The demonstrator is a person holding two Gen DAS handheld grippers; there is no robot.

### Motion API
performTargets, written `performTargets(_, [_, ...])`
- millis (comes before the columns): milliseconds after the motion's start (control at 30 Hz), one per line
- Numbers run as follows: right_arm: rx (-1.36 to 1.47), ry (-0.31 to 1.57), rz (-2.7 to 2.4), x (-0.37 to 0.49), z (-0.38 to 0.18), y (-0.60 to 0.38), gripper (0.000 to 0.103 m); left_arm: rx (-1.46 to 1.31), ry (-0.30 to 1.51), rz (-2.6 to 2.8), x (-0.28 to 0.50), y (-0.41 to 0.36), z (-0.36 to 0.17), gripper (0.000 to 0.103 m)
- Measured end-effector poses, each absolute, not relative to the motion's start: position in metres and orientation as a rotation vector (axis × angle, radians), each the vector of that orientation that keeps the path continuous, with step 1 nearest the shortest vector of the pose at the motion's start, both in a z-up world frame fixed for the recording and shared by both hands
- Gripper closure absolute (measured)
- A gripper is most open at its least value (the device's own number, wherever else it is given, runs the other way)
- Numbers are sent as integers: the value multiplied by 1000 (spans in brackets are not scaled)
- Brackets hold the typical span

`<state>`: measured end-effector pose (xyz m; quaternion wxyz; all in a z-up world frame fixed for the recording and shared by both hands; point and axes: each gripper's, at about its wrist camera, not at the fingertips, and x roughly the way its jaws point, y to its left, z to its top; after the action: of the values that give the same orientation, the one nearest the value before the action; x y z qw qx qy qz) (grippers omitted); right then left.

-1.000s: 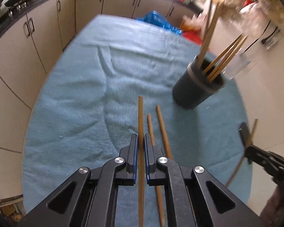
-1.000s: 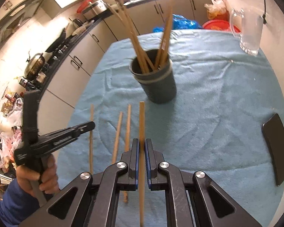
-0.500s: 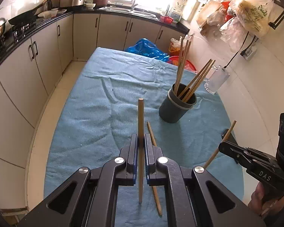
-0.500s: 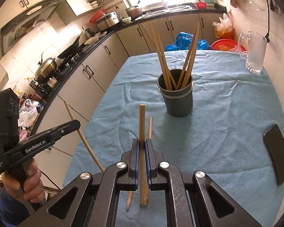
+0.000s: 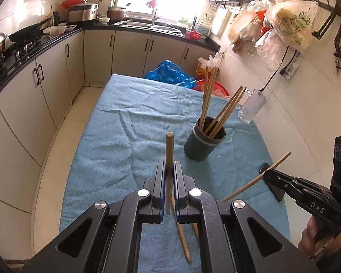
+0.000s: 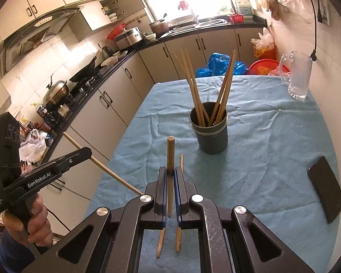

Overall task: Organize utensils
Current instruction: 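Carry both held chopsticks above the black cup and lower them in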

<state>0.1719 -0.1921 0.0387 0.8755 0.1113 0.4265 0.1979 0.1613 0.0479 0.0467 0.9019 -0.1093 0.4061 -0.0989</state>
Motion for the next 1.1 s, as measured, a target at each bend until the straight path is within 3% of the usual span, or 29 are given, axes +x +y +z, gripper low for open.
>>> performTargets(1100, [392,792,246,152,80,-287,97,-205,775,-299,163,25,88,97])
